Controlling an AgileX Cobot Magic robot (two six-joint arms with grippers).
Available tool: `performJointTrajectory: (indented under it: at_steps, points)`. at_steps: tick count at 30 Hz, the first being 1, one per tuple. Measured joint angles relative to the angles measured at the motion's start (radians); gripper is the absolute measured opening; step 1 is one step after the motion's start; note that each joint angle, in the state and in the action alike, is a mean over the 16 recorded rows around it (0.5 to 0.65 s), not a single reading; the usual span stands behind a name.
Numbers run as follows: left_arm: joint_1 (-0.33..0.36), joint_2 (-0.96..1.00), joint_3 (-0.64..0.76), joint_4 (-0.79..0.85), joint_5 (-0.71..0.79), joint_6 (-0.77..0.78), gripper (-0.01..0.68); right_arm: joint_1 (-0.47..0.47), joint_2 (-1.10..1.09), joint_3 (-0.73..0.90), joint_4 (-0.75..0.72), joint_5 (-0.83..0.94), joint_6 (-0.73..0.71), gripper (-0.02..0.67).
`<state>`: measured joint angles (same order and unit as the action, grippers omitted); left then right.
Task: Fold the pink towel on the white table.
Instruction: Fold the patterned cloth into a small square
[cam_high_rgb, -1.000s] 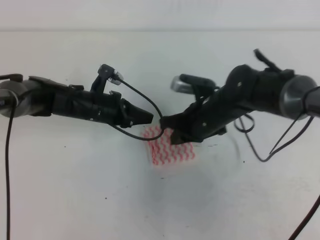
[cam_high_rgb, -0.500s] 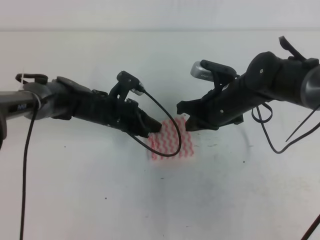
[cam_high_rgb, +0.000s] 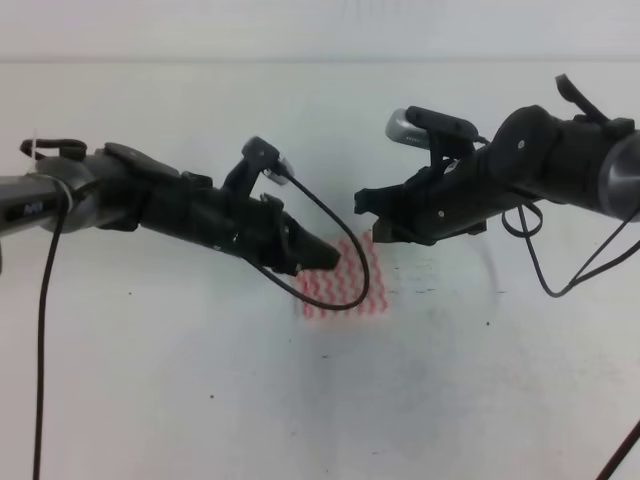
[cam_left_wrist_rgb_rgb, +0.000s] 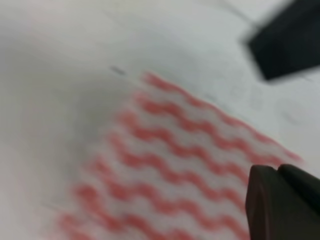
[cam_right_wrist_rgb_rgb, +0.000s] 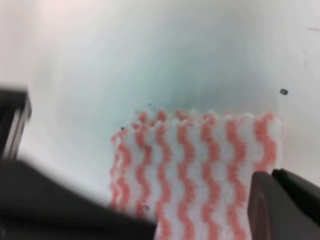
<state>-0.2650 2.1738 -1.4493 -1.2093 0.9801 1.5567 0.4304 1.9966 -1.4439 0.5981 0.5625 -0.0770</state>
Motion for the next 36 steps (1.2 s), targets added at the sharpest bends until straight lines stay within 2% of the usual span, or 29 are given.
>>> performJointTrajectory:
  at_steps: [8,16,28,36]
  points:
    - [-0.001,-0.003,0.0,0.119,0.087,-0.09,-0.005,0.0,0.043,-0.048,0.001,-0.02,0.0,-0.018]
    - [-0.001,-0.003,0.0,0.185,0.08,-0.113,-0.005,0.0,0.103,-0.115,0.001,0.009,-0.001,-0.018]
    - [-0.001,-0.002,0.0,0.216,0.034,-0.113,-0.005,0.0,0.146,-0.141,-0.016,0.03,0.009,-0.018]
    - [-0.001,-0.016,0.0,0.173,0.041,-0.096,-0.005,0.0,0.129,-0.142,-0.043,0.039,0.021,-0.018]
